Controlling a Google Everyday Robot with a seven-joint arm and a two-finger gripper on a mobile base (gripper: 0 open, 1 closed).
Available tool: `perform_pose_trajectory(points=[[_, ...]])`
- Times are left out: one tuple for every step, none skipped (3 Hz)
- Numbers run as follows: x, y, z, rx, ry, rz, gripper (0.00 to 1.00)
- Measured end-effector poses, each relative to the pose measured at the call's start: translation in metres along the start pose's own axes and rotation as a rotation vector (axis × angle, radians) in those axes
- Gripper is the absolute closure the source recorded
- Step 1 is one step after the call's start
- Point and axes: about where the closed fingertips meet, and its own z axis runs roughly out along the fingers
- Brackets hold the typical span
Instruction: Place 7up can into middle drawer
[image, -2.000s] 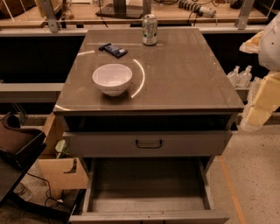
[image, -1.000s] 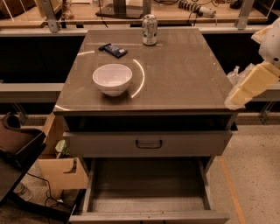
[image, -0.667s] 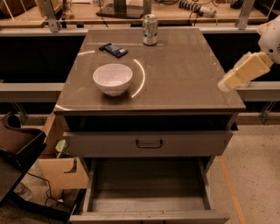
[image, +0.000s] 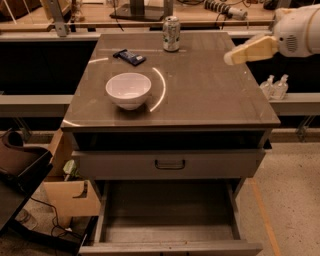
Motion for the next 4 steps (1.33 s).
perform_pose_trajectory(points=[[-0.032,-0.006,0.047,0.033,-0.219,0.081,0.00],[-0.031,-0.006,0.047,0.031,-0.217,0.080,0.00],[-0.031,0.001,0.059,0.022,-0.221,0.106,0.00],[-0.032,0.010,0.108,0.008,-0.264,0.185,0.00]])
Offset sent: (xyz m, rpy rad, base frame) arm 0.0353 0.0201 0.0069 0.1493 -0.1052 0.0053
